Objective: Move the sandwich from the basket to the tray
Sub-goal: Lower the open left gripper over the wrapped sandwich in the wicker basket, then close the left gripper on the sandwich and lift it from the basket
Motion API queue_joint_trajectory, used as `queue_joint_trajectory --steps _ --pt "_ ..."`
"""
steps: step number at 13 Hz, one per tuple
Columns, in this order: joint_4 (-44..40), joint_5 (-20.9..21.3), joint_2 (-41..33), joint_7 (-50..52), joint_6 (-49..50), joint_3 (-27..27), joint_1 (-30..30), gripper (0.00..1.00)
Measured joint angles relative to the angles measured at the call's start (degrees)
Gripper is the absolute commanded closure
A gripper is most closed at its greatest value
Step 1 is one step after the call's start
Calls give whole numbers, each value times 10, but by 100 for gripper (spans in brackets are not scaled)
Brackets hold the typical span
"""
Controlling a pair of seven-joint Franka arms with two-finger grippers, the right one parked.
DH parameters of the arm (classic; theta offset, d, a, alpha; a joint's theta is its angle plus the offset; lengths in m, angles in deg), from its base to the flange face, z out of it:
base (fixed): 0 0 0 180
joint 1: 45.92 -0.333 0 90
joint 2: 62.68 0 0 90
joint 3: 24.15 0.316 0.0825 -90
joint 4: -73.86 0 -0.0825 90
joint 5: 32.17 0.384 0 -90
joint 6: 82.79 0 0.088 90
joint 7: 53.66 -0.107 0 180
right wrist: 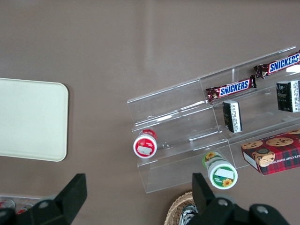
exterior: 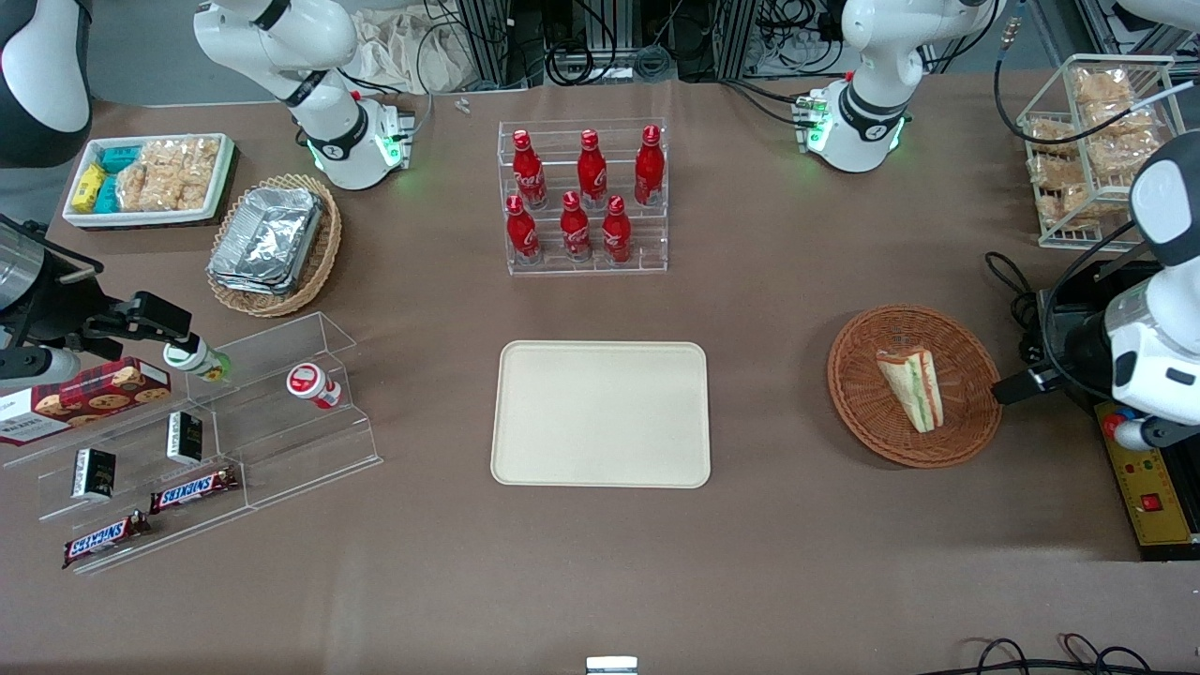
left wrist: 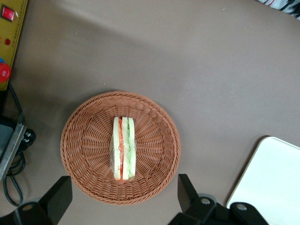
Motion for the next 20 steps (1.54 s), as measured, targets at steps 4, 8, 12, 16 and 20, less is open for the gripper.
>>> queue_joint_trajectory --steps 4,8,12,16,20 --pt "74 32 5 68 -76 2 -1 0" --pt "104 32 42 164 -122 -1 1 0" --pt "107 32 75 173 -130 -1 1 0" --pt "150 32 94 173 -177 -3 2 0" --pt "205 32 94 174 -208 -2 1 0"
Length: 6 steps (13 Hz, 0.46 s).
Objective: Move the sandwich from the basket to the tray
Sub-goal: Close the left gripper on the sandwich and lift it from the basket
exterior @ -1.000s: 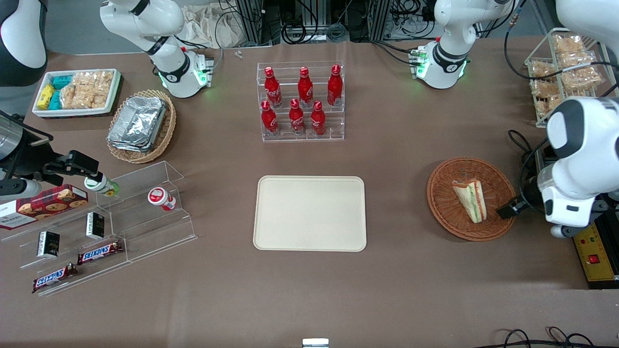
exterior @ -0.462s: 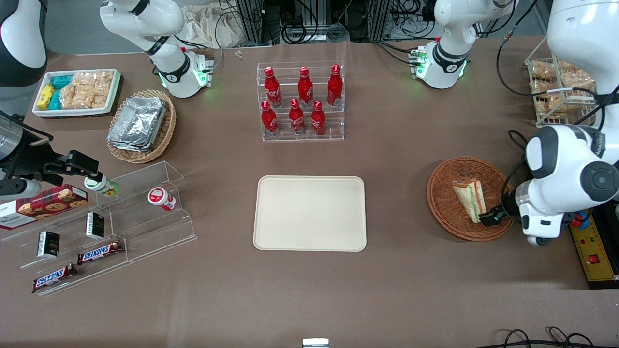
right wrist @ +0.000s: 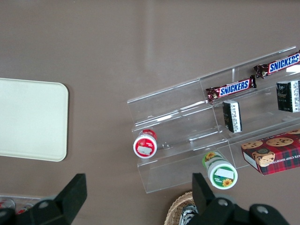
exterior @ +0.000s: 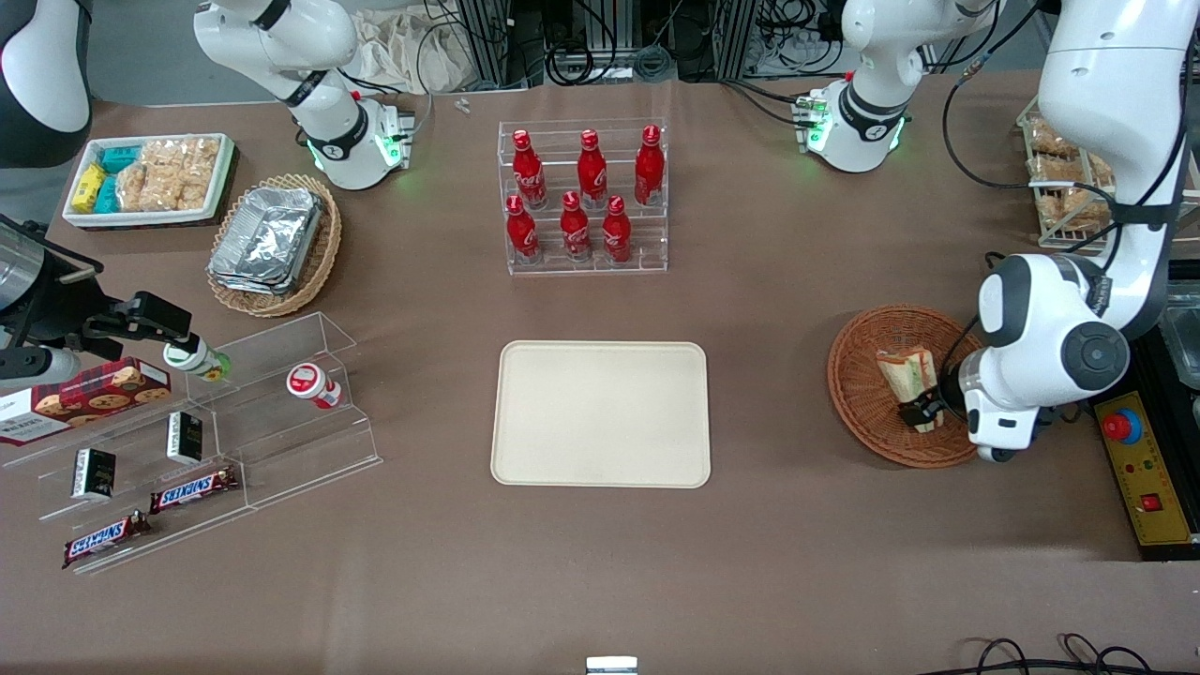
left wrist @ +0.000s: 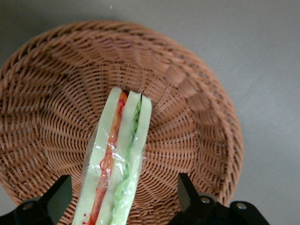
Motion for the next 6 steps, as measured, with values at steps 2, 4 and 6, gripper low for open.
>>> queue_joint_trajectory --steps 2,4,6 --pt "11 1 0 0 0 1 -1 0" --pt "25 5 -1 0 -8 2 -1 0" --pt "39 6 -1 0 -19 3 -2 4"
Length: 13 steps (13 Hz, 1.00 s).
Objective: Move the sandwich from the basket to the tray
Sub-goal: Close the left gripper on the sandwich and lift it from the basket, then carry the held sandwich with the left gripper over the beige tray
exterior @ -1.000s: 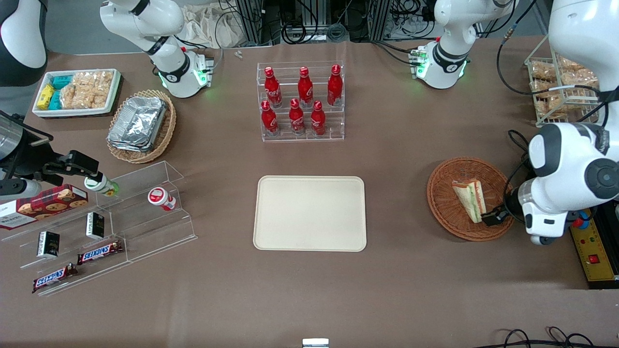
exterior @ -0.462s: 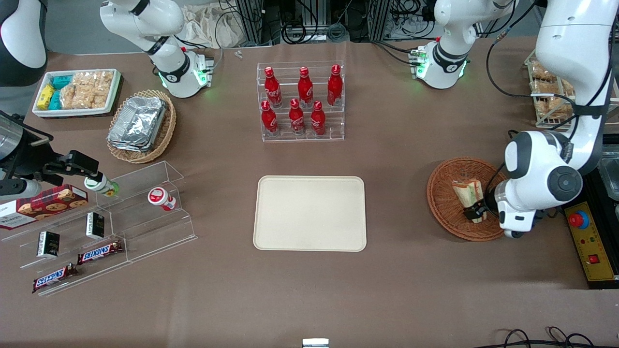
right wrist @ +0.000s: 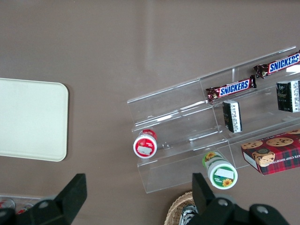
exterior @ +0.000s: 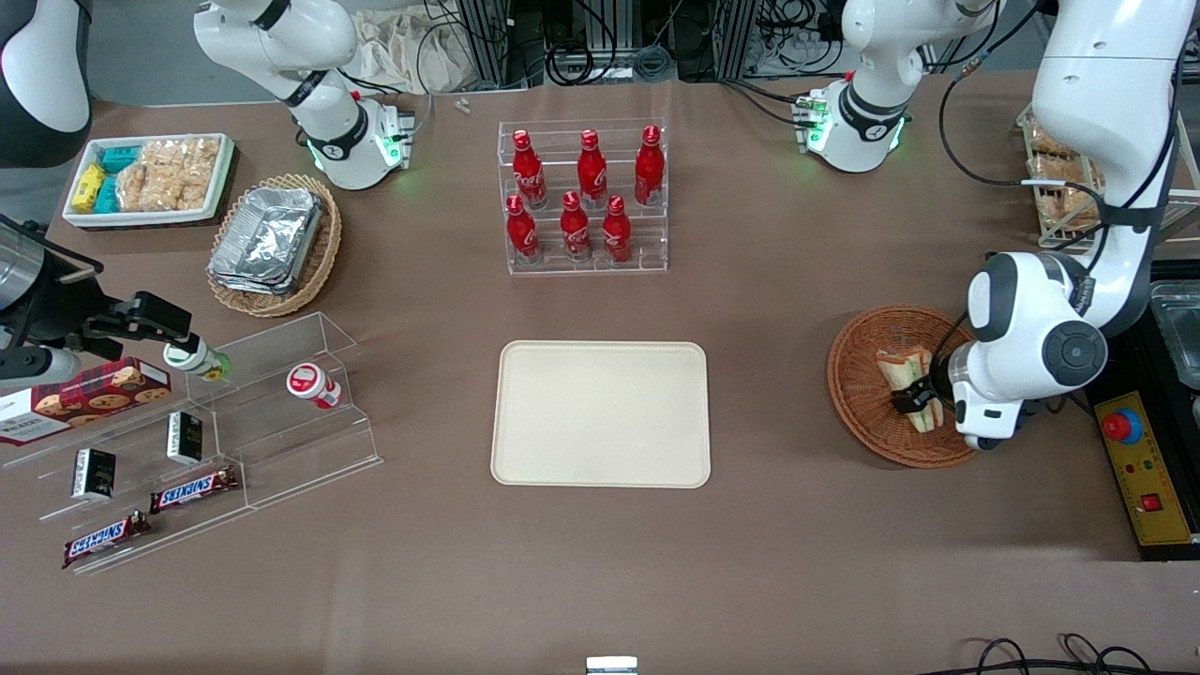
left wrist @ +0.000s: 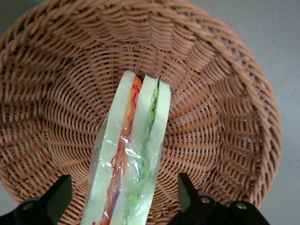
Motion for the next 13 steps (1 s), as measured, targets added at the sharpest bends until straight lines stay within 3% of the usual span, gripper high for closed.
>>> queue_joint_trajectory --steps 1,2,3,4,10,13 --pt "5 0 0 0 -3 0 0 25" --pt "7 0 0 0 -5 0 0 68" --pt "7 0 0 0 -9 0 0 95" --pt "7 0 -1 0 -10 0 0 100" --pt "-23 1 -19 81 -9 -6 5 100" --pt "-102 2 -36 85 96 -9 14 100"
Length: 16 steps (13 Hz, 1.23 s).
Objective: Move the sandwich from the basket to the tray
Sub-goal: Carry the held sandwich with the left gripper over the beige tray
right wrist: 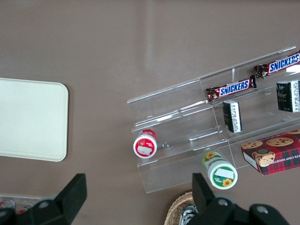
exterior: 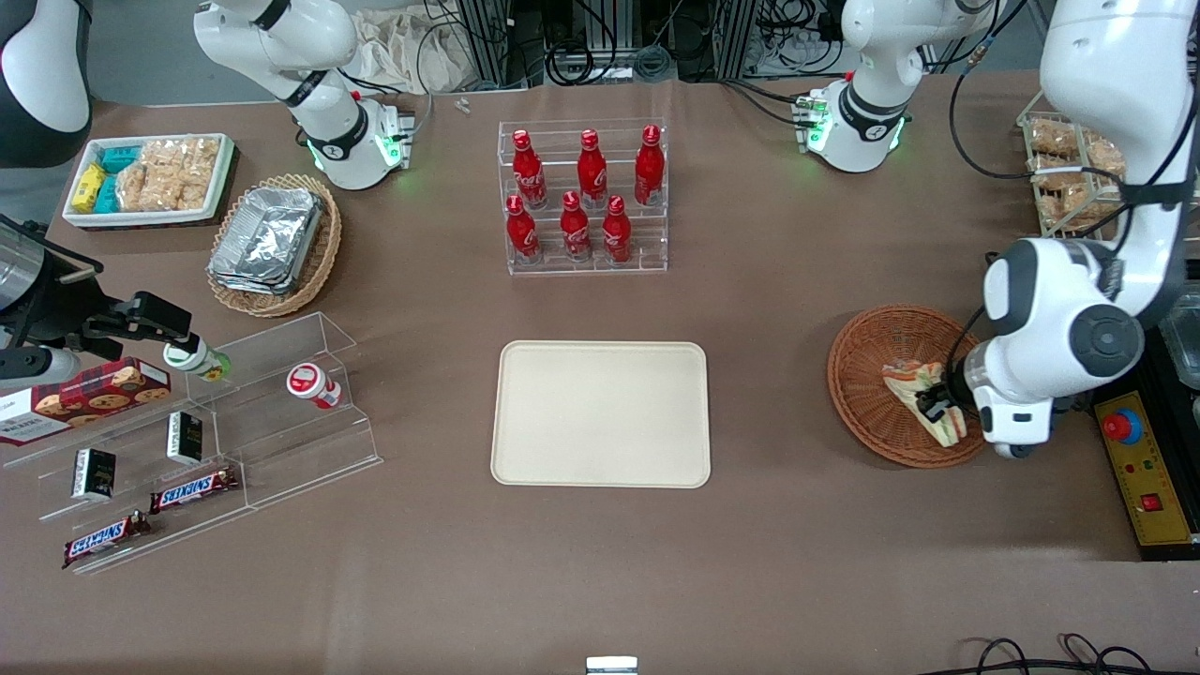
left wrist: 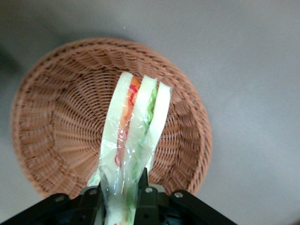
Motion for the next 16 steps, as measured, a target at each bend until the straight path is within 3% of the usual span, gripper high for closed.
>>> queue_joint_trajectory --steps 4,7,9,12,16 --pt "-151 -1 -10 -17 160 -6 31 100" --pt "-212 -12 -10 -27 202 -48 51 100" --pt "-216 -13 2 -27 197 -92 61 100" --pt "-215 -7 49 -27 132 -109 112 100" --pt "-211 60 153 -12 28 -109 193 100"
